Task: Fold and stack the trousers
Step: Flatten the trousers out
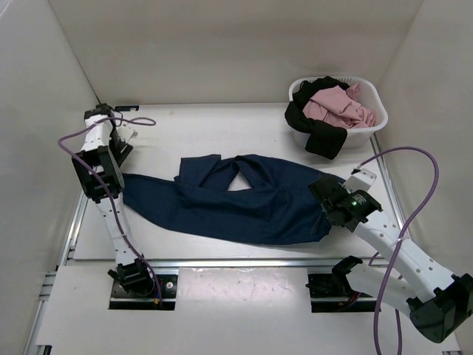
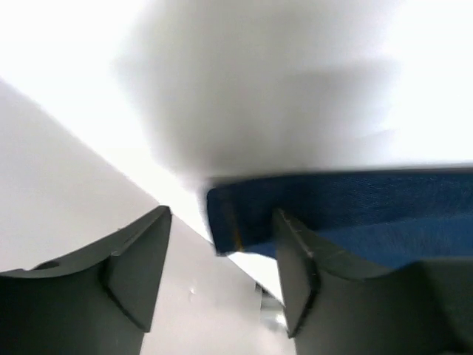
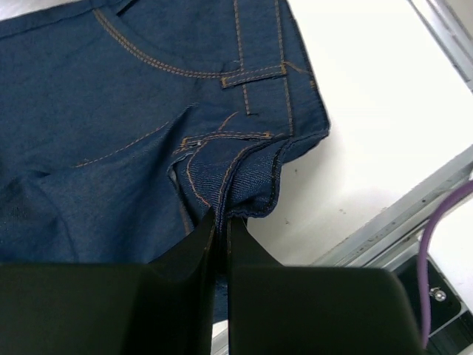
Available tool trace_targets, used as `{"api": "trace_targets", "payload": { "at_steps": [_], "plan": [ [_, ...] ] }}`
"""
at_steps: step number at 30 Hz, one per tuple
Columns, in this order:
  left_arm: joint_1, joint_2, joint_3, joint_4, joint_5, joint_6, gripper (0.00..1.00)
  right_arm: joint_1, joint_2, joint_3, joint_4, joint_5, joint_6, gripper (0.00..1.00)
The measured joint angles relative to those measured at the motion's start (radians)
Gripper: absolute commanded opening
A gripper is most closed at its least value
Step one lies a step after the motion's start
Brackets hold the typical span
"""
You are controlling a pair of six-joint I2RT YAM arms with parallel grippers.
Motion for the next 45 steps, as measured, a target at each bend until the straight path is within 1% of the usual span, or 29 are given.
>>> {"api": "trace_targets", "payload": {
  "at_steps": [2,3,5,8,9,11,14,15,17,22,24,25,27,28,29,30,32,34,36,38,40,42,43,44,45],
  "plan": [
    [0.000,-0.011,0.032,0.029,0.018,-0.037,0.97,0.000,0.005,-0.010,0.017,-0.013,-0.002,0.00],
    [0.000,-0.038,0.017,0.052,0.036,-0.055,1.00,0.000,0.004,-0.013,0.019,-0.020,-0.003,0.00],
    [0.005,-0.123,-0.072,0.102,0.074,-0.092,1.00,0.000,0.004,-0.018,0.025,-0.029,-0.004,0.00],
    [0.030,-0.268,-0.220,0.124,0.149,-0.132,1.00,0.000,0.004,-0.023,0.032,-0.042,-0.005,0.00],
    [0.049,-0.307,-0.259,0.128,0.178,-0.144,0.98,0.000,0.004,-0.024,0.032,-0.047,-0.005,0.00],
    [0.114,-0.385,-0.349,0.141,0.253,-0.172,0.95,0.000,0.003,-0.024,0.032,-0.052,-0.005,0.00],
    [0.232,-0.454,-0.475,0.177,0.328,-0.205,0.95,0.000,0.000,-0.024,0.032,-0.056,-0.003,0.00],
    [0.266,-0.461,-0.514,0.187,0.332,-0.213,0.94,0.000,-0.002,-0.024,0.031,-0.059,-0.002,0.00],
    [0.300,-0.443,-0.561,0.197,0.341,-0.225,0.94,0.000,-0.008,-0.025,0.031,-0.060,-0.001,0.00],
    [0.274,-0.312,-0.528,0.231,0.399,-0.258,0.93,0.000,-0.018,-0.025,0.024,-0.066,0.003,0.00],
    [0.261,-0.277,-0.496,0.233,0.412,-0.269,0.87,0.000,-0.021,-0.026,0.019,-0.067,0.008,0.00],
    [0.257,-0.276,-0.490,0.241,0.428,-0.276,0.81,0.000,-0.024,-0.027,0.017,-0.068,0.013,0.00],
    [0.247,-0.273,-0.481,0.255,0.462,-0.284,0.63,0.000,-0.038,-0.034,0.014,-0.068,0.025,0.00],
    [0.243,-0.269,-0.476,0.256,0.475,-0.291,0.36,0.000,-0.049,-0.040,0.013,-0.068,0.029,0.00],
    [0.238,-0.264,-0.473,0.259,0.490,-0.300,0.17,0.000,-0.061,-0.047,0.011,-0.069,0.033,0.00],
    [0.233,-0.259,-0.473,0.264,0.505,-0.306,0.14,0.000,-0.072,-0.055,0.011,-0.070,0.036,0.00],
    [0.217,-0.253,-0.471,0.266,0.525,-0.306,0.14,0.000,-0.089,-0.064,0.005,-0.072,0.044,0.00],
    [0.183,-0.261,-0.474,0.272,0.525,-0.310,0.14,0.000,-0.097,-0.064,0.001,-0.073,0.053,0.00],
    [0.113,-0.301,-0.502,0.286,0.496,-0.309,0.14,0.000,-0.102,-0.064,-0.004,-0.074,0.059,0.00],
    [-0.011,-0.392,-0.575,0.304,0.444,-0.302,0.14,0.000,-0.103,-0.064,-0.009,-0.074,0.063,0.00],
    [-0.190,-0.515,-0.661,0.319,0.378,-0.290,0.15,0.000,-0.103,-0.065,-0.011,-0.074,0.066,0.00],
    [-0.387,-0.618,-0.726,0.319,0.353,-0.278,0.22,0.000,-0.103,-0.065,-0.011,-0.074,0.069,0.00],
    [-0.479,-0.654,-0.755,0.317,0.347,-0.275,0.27,0.000,-0.103,-0.065,-0.010,-0.074,0.071,0.00],
    [-0.550,-0.673,-0.778,0.304,0.348,-0.271,0.43,0.000,-0.103,-0.065,-0.010,-0.074,0.072,0.00],
    [-0.616,-0.682,-0.805,0.284,0.351,-0.270,0.50,0.000,-0.103,-0.065,-0.010,-0.074,0.072,0.00]
  ]
}}
